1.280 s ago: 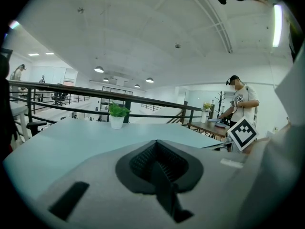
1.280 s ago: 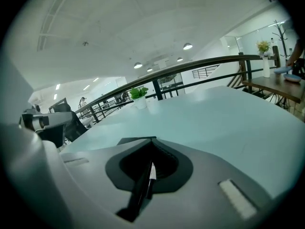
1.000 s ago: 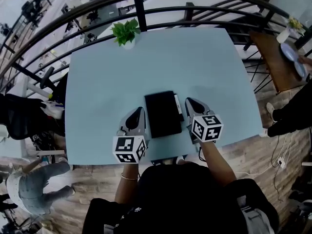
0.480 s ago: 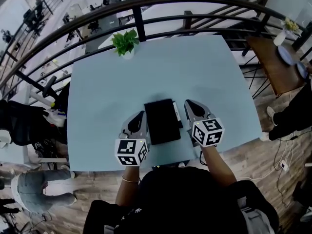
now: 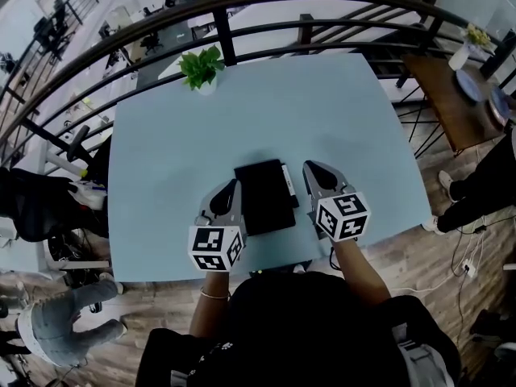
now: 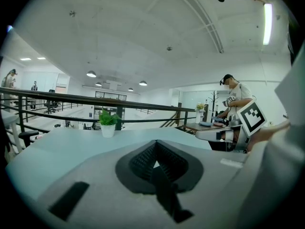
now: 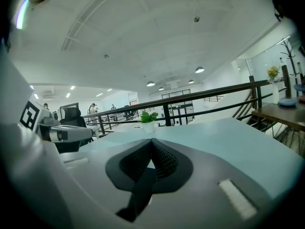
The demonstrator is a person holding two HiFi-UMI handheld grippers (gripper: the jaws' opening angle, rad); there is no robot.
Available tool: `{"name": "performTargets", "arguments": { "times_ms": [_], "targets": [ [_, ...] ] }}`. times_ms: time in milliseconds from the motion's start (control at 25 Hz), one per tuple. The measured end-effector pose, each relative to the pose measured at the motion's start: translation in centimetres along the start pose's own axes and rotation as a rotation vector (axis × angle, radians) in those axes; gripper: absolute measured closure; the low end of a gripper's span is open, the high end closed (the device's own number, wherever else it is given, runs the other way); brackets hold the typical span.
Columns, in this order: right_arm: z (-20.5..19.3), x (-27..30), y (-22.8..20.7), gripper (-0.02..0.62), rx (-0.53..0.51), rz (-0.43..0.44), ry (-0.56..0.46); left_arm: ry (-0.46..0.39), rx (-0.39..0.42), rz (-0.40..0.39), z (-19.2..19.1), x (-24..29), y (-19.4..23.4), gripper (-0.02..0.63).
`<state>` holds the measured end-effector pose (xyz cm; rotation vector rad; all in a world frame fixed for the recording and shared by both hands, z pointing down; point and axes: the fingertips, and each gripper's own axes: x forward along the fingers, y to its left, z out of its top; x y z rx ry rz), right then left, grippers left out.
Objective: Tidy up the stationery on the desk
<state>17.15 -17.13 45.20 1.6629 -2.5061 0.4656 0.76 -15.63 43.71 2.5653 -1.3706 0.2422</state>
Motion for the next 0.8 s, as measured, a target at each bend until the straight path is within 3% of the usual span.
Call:
{"name": "performTargets", "arguments": {
  "times_ms": [800],
  "targets": [
    [0.19,-0.37,0.57,0.584,-0.003,0.036,-0.010,0.005,-0.001,0.028,-0.47,-0.56,-0.15,0.614]
  ]
}}
